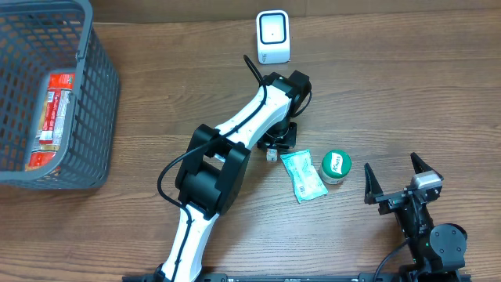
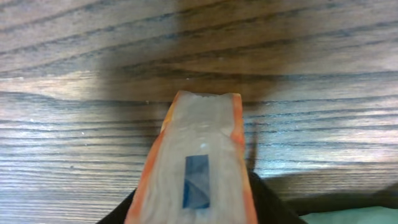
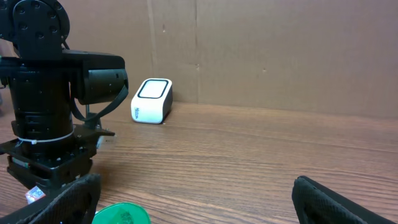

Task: Scan the item barcode
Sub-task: 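Set the orange box down on the table and lift the left gripper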

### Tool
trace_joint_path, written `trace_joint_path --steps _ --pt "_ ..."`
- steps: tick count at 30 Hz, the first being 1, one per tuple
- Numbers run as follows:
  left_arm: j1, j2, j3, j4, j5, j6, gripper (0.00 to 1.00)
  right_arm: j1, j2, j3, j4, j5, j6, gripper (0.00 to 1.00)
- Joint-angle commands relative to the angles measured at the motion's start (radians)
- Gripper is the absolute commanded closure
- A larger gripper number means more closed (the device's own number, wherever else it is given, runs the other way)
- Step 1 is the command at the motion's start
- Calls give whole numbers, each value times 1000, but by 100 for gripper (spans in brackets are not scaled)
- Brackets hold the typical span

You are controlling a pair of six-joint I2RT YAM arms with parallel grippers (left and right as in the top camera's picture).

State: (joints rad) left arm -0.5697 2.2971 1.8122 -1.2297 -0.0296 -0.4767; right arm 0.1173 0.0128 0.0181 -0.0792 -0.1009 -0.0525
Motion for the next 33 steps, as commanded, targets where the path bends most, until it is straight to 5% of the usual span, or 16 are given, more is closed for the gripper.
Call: trace_joint_path --steps 1,3,5,8,11,20,29,33 --pt "-2 -19 -11 1 8 -19 70 -6 -10 -10 5 -5 -1 0" --pt "-2 -19 -11 1 8 -18 78 -6 -10 -10 5 -5 -1 0" --pt "-2 -19 -11 2 8 -18 76 -6 -10 -10 5 -5 -2 0" --pt "-2 -19 -11 4 8 -18 43 -6 -10 -10 5 -5 -1 0" --pt "-2 -19 -11 5 8 -18 35 -6 -10 -10 5 -5 -2 0" --pt "34 -65 29 13 12 -21 34 -6 -10 -10 5 -5 -2 0" --pt "95 -324 151 13 8 80 27 -6 -10 -10 5 -5 -1 0" --pt "141 -441 184 0 -136 107 24 -6 -10 -10 5 -5 -2 0"
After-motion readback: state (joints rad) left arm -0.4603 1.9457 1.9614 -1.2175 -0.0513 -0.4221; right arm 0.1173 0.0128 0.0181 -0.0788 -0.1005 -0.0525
